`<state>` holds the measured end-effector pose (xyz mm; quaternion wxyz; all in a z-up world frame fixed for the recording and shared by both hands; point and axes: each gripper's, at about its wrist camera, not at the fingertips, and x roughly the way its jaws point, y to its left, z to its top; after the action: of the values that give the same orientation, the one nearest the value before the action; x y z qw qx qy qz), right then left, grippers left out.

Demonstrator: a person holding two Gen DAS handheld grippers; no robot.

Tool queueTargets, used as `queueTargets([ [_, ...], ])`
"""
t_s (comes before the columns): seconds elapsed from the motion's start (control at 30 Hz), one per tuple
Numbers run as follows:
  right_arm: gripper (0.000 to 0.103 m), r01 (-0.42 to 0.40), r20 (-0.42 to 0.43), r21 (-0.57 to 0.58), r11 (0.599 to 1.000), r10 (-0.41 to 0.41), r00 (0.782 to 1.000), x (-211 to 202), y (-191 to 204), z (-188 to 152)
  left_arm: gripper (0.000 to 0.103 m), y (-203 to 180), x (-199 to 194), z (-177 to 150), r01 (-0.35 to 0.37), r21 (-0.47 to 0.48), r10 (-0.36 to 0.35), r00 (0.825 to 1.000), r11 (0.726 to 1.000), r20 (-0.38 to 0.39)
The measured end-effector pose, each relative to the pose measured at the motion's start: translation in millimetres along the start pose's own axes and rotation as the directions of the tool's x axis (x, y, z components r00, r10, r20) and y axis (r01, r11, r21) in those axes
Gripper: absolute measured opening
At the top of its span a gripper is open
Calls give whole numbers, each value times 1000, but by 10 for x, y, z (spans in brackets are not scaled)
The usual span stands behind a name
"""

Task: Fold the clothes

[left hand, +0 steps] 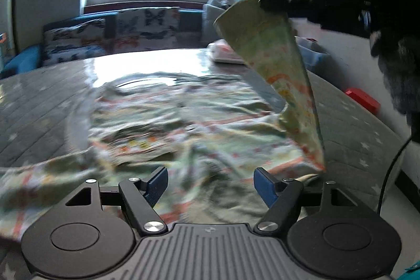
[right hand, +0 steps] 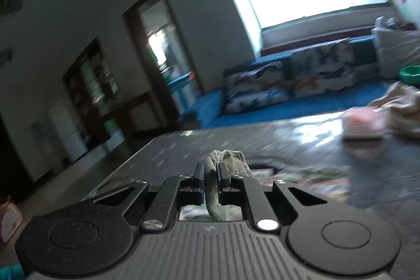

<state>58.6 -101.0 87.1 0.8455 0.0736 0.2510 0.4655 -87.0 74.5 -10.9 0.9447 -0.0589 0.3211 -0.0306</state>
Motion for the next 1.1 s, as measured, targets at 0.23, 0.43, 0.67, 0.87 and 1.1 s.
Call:
queueTargets([
  [0.23, 9, -94, -185, -33, 995, 86, 979, 652, 365, -417, 75, 239, -93, -92, -63, -64, 63, 998, 996, -4],
  [0.43, 19, -105, -262, -67, 992, 84, 961, 612, 369, -607, 75, 314, -131, -72, -94, -72, 94, 996, 993, 6],
  [0.67, 20, 3, -360, -172, 985, -66, 931, 182, -29, -706, 73, 294, -62, 78, -67, -74, 70, 997, 995, 42],
  [0.87, 19, 141, -419, -152, 978, -193, 887, -145, -412, -1076, 70, 91, 140, 131, -1, -23, 2, 999, 1000, 37],
  [1.1, 20, 163, -287, -188, 969, -212, 934, -191, -428, -752, 64, 22, 321, 147, 27, -8, -27, 1000, 1000, 4],
])
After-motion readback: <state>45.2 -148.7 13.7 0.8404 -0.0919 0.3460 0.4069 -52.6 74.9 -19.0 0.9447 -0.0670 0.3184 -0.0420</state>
